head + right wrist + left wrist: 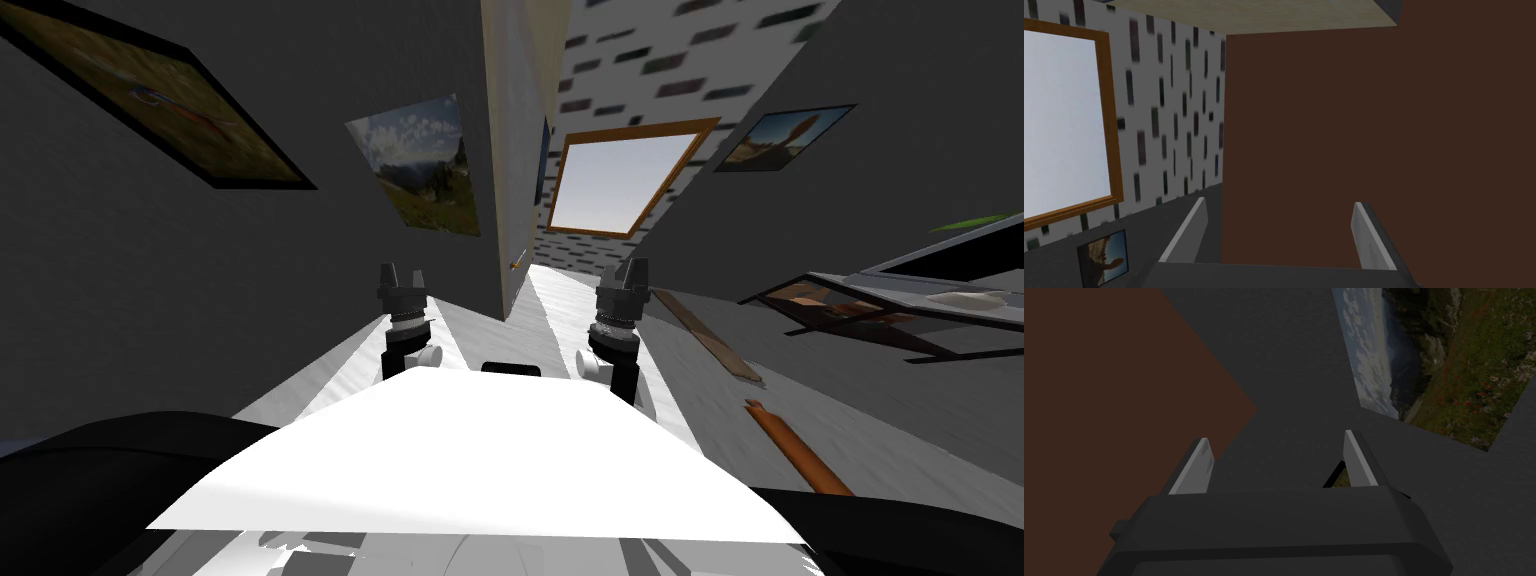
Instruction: Push the door open
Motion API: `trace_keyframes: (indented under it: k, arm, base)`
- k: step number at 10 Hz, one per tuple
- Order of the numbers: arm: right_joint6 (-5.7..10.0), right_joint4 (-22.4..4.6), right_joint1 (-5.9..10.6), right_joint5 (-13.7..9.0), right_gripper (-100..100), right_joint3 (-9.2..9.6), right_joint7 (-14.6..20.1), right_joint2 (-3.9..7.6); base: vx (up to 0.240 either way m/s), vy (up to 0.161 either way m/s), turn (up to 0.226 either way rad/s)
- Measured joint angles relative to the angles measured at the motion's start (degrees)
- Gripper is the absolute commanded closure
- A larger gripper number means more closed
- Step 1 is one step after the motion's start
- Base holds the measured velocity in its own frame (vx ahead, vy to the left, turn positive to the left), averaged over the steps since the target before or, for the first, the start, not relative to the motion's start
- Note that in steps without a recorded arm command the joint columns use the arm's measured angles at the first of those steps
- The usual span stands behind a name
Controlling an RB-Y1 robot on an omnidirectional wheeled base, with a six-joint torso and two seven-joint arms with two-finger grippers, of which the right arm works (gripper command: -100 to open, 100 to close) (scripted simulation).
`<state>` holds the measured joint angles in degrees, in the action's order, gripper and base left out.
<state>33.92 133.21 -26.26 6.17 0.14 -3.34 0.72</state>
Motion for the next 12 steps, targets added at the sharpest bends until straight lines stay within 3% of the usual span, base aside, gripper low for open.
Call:
trace_keyframes:
  k: [4, 7, 10, 12]
  arm:
    - [0.23, -4.1, 1.62, 0.5, -100, 2.13, 0.8, 1.14]
    - [0.65, -6.3, 1.82, 0.8, -100, 3.57, 1.3, 1.7]
    - [1.32, -10.4, 3.55, 1.2, -100, 5.02, 1.8, 2.2]
    - [1.51, -12.6, 3.85, 1.6, -100, 6.69, 2.3, 2.67]
  base:
    - [0.129, -0.12, 0.019]
    - [0.092, -0.061, 0.013]
    - [0.119, -0.105, 0.03]
    - [0.14, -0.109, 0.021]
